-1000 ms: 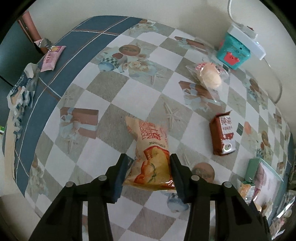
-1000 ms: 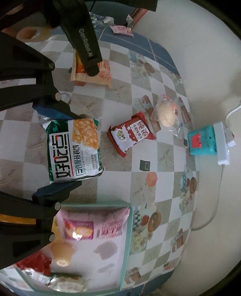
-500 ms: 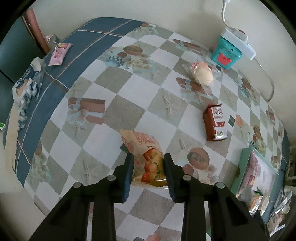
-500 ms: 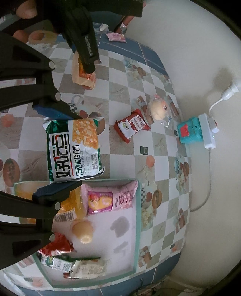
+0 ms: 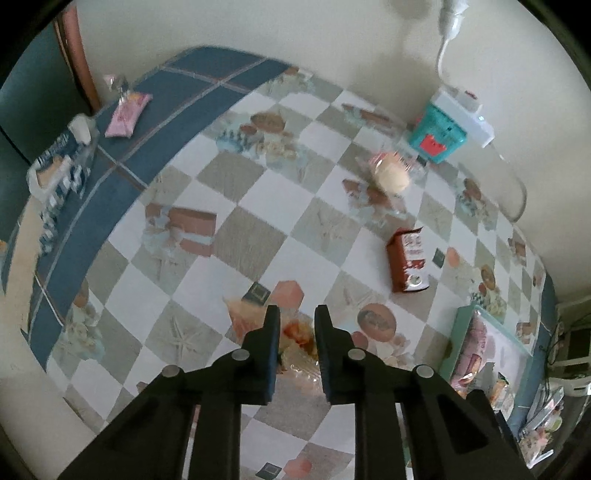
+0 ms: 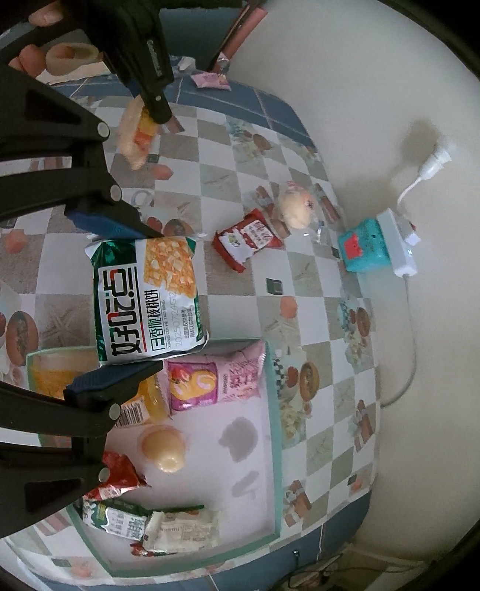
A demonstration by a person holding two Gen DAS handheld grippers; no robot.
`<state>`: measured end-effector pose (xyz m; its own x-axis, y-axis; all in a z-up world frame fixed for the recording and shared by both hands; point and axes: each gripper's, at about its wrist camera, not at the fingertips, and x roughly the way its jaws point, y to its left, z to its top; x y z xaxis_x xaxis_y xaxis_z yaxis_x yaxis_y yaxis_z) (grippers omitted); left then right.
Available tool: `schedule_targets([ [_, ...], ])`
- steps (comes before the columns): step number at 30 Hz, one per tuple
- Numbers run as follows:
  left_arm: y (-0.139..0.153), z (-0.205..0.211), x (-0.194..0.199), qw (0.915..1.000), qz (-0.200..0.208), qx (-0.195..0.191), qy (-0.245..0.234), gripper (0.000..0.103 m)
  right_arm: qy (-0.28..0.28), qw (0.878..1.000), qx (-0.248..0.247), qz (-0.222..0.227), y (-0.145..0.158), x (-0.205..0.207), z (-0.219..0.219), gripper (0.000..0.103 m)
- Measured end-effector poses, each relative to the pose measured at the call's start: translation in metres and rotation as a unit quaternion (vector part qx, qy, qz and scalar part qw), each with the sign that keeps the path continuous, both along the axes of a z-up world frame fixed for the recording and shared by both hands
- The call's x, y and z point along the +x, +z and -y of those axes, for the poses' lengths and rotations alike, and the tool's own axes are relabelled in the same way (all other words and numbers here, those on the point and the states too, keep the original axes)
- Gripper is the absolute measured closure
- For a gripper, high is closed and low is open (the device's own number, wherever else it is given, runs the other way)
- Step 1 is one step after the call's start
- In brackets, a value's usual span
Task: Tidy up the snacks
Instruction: 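Carry the Swiss roll bag toward the tray with the left tool while the right tool carries the biscuit pack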
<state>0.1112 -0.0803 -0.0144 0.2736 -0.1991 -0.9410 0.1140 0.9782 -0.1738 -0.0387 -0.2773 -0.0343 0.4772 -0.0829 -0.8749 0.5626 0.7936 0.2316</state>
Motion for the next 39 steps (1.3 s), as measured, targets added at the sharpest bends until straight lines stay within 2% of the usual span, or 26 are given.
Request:
schedule_targets([
  [6,0.008,0.013,-0.006,0.9997,0.009,0.001,-0.022,0.092,-0.016,1.0,0.009,0.006,0.004,-0.007,0.012,0.041],
  [10,0.012,0.021,-0.01,0.9992,0.02,0.01,-0.032,0.092,-0.021,1.0,0.013,0.011,0.005,-0.009,0.018,0.041],
  [15,0.006,0.026,-0.011,0.9991,0.013,0.017,-0.036,0.093,-0.023,1.0,0.017,0.011,0.005,-0.01,0.02,0.041],
  [20,0.009,0.027,-0.012,0.9992,0.014,0.01,-0.037,0.093,-0.025,0.999,0.016,0.019,0.009,-0.013,0.023,0.041],
  [29,0.048,0.039,-0.026,0.9966,0.054,-0.023,-0.058,0.093,-0.039,0.999,0.012,0.031,0.02,-0.022,0.034,0.041],
  [34,0.069,0.058,-0.043,0.9925,0.073,-0.048,-0.085,0.093,-0.058,0.998,0.012,0.031,0.022,-0.032,0.05,0.041],
  [39,0.078,0.085,-0.06,0.9888,0.082,-0.054,-0.112,0.093,-0.086,0.996,0.013,0.033,0.023,-0.049,0.073,0.041],
])
